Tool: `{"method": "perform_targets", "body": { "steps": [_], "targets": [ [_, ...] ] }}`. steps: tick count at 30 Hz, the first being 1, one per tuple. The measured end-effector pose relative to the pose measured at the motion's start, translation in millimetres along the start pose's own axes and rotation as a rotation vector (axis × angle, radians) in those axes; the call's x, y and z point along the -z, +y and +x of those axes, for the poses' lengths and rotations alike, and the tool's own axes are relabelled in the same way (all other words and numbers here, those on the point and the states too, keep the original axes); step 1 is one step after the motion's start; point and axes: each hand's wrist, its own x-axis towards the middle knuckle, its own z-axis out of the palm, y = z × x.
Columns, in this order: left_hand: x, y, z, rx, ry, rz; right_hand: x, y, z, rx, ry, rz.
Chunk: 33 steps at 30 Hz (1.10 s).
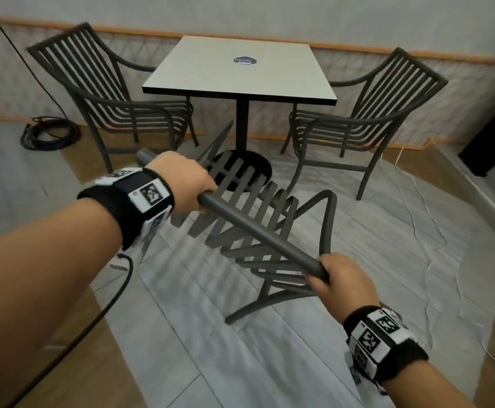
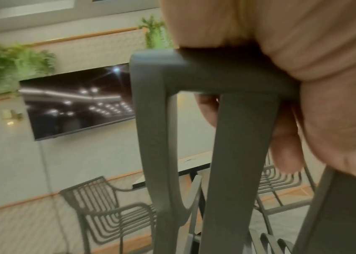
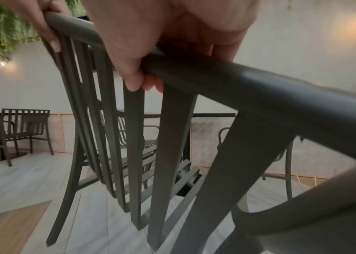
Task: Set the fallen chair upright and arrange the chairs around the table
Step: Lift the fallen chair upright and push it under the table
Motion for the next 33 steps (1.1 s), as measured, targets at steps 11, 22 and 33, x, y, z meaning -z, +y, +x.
{"method": "perform_targets", "body": {
  "steps": [11,22,33],
  "targets": [
    [-103,-43,-63,0.289,-0.127,-0.414,-3,-59,37,0.21,-0.053,-0.141],
    [-159,-53,-62,0.346,-0.008,-0.411,-16,-79,48,0.222,-0.095,-0.152],
    [-158,-67,-35,0.352,-0.126,-0.443,0,-53,82,0.004,-0.294,-0.38]
  ]
}}
